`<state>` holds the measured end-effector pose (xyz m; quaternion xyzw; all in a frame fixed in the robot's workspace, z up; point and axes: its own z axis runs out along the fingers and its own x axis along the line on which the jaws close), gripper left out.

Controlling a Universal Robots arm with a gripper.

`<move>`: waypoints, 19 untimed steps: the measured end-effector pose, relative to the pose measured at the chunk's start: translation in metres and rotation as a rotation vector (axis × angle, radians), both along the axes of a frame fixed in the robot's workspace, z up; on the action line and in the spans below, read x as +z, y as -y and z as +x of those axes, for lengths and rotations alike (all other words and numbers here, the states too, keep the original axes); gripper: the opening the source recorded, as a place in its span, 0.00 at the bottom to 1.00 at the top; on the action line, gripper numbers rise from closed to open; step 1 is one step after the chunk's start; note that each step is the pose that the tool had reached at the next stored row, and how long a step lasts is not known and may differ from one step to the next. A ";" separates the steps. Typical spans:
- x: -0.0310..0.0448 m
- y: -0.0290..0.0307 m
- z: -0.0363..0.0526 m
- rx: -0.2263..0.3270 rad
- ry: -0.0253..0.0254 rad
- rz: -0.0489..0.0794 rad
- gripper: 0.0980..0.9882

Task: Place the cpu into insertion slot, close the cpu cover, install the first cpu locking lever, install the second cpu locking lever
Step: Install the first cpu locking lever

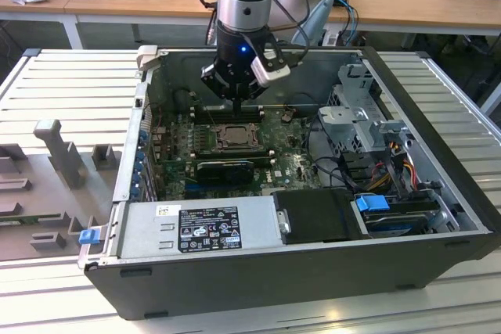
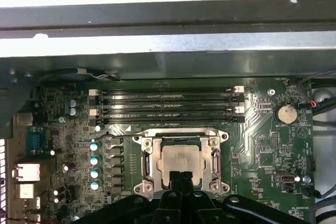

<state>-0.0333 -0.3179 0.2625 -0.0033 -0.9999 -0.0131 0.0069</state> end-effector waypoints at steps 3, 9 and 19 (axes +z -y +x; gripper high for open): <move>0.0000 0.0000 0.0000 0.085 0.0000 0.000 0.01; -0.0001 0.0000 -0.0020 0.170 0.0003 0.000 0.01; -0.0002 -0.0003 -0.0490 0.169 0.0150 -0.001 0.01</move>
